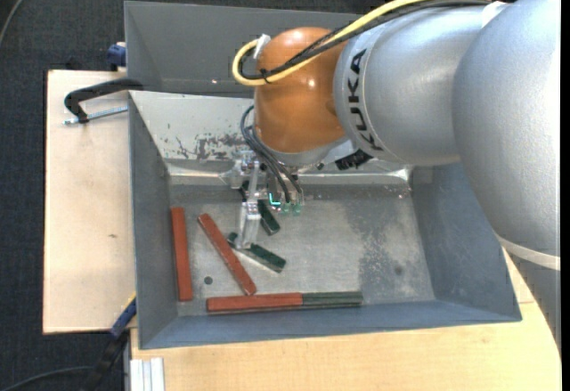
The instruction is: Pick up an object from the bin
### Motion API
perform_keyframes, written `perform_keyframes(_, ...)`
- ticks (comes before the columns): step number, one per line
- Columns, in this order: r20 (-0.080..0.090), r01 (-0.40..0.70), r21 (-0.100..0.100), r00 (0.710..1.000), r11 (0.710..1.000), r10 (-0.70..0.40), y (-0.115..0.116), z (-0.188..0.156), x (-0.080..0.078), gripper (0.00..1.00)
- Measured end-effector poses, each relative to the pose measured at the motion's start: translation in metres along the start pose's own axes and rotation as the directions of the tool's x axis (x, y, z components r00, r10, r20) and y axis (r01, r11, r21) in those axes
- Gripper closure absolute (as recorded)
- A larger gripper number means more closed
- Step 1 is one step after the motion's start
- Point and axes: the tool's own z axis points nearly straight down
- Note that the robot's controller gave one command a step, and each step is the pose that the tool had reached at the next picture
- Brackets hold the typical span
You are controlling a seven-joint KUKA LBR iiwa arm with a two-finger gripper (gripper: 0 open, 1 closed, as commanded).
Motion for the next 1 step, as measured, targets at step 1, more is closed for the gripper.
perform_keyframes(1,0.011,0.187,0.002,0.982,0.982,-0.187,-0.0636,0.0720,-0.0166,0.00)
